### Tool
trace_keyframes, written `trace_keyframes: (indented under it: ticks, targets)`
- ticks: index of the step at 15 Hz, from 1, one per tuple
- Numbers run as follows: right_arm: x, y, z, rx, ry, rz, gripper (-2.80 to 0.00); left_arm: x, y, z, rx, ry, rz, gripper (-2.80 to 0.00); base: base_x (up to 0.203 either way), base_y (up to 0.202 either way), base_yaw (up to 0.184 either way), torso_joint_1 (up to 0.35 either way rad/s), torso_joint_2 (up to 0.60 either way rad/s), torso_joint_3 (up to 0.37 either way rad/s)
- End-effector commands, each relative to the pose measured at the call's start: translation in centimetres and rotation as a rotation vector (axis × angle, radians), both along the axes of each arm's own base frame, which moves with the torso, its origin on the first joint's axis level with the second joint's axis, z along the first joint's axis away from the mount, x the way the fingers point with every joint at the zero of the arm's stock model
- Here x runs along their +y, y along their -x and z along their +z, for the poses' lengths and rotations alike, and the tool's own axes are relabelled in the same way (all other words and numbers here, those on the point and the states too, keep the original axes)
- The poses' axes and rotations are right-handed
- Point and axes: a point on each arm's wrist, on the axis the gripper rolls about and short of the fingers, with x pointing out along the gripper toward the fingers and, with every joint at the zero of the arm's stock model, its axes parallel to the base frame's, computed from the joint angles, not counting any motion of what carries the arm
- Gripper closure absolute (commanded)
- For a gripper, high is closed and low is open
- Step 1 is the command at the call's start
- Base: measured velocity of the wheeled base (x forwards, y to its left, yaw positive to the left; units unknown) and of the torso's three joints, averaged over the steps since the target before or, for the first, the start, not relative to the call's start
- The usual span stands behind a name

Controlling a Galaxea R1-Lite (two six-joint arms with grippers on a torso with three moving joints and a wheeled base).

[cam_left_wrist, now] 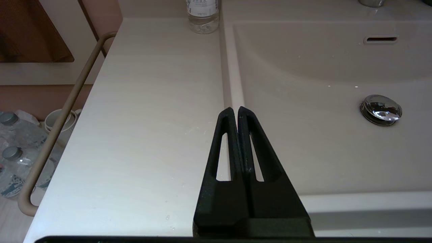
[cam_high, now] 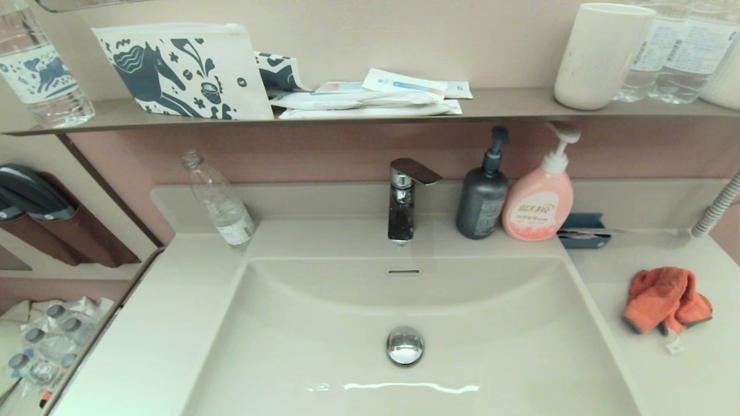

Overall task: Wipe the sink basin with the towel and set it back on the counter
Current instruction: Pick up the cloth

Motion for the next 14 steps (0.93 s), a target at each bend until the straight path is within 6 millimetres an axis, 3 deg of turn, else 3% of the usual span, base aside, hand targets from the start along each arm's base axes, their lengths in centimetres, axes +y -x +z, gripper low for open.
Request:
trace_keyframes:
  ticks: [1, 6, 10, 14]
  targets:
    - [0.0, 0.0, 0.0, 0.000, 0.001, 0.001, 0.00, 0.0, 0.0, 0.0, 0.001, 0.000, 0.000, 0.00, 0.000, 0.000, 0.000, 0.000, 0.00, 0.000]
    - [0.0, 0.1, 0.5, -0.020, 0.006, -0.001, 0.00, 0.0, 0.0, 0.0, 0.001, 0.000, -0.001, 0.00, 0.000, 0.000, 0.000, 0.000, 0.00, 0.000]
    - [0.0, 0.5, 3.2, -0.054, -0.015, 0.020, 0.00, 0.0, 0.0, 0.0, 0.001, 0.000, -0.001, 0.00, 0.000, 0.000, 0.000, 0.000, 0.00, 0.000]
    - [0.0, -0.7, 5.2, 0.022, -0.017, 0.016, 0.00, 0.0, 0.0, 0.0, 0.001, 0.000, -0.001, 0.00, 0.000, 0.000, 0.000, 0.000, 0.00, 0.000]
